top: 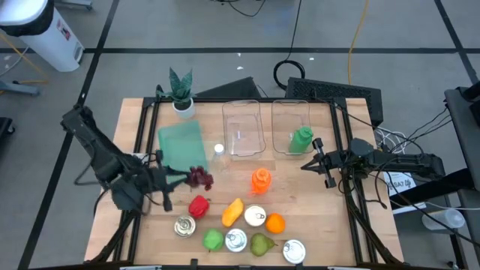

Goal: Pick & Place Food Item
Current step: Put the grapes into the left transparent bin

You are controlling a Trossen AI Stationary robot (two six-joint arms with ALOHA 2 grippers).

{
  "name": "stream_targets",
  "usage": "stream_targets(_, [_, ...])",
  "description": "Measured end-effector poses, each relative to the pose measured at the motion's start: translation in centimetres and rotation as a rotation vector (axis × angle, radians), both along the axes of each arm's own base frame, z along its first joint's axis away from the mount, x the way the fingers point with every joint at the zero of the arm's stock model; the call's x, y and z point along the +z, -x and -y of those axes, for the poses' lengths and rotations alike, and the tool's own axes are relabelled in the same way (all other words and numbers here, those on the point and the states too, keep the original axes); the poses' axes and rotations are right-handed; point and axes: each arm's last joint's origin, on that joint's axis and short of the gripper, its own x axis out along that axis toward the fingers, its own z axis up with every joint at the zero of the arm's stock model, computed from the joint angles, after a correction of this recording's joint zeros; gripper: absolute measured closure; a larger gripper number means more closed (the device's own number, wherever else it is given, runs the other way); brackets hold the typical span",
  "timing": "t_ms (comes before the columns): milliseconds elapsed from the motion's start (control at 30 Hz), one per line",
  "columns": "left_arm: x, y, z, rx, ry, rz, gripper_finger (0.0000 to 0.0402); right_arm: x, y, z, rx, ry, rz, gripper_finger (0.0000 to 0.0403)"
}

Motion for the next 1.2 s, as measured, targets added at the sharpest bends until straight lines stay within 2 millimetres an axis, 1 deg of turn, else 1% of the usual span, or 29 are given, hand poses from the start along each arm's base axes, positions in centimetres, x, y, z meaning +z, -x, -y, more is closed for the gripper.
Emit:
stream_targets(133, [1.8,1.1,-1.4,0.034,0.024,0.088,0.0352,0.0,0.0,0.0,0.0,-0.002,-0.001,0.0403])
stream_targets(300, [4.3,2.1,-2.8,-0.006,0.016,0.197,0.0352,0.0,0.0,0.0,0.0,-0.002,-0.001,0.0403])
stream_targets(400, [5.6,2.7,-3.9,0.008,0.015,0.266,0.0352,0.0,0.0,0.0,0.0,0.001,0.0,0.0403])
stream_targets(500, [6.6,3.4,-5.3,0.111,0.023,0.322,0.0352,0.1,0.0,0.0,-0.002,0.001,0.006,0.0403])
stream_targets(633, [7.4,3.8,-7.0,0.245,0.028,0.364,0.0352,0.1,0.0,0.0,-0.002,0.002,0.007,0.0403])
stream_targets(767, [7.7,3.6,-8.2,0.289,0.022,0.379,0.0352,0.1,0.0,0.0,-0.002,0.002,0.007,0.0403])
stream_targets(933, [8.3,3.4,-9.1,0.252,0.041,0.361,0.0352,0.1,0.0,0.0,-0.002,0.002,0.006,0.0403])
stream_targets(1033, [8.6,2.5,-9.6,0.271,0.039,0.333,0.0352,0.0,0.0,0.0,-0.002,0.001,0.005,0.0403])
stream_targets(1200, [9.2,0.3,-10.6,0.247,0.045,0.283,0.0352,0.0,0.0,0.0,-0.002,0.001,0.005,0.0403])
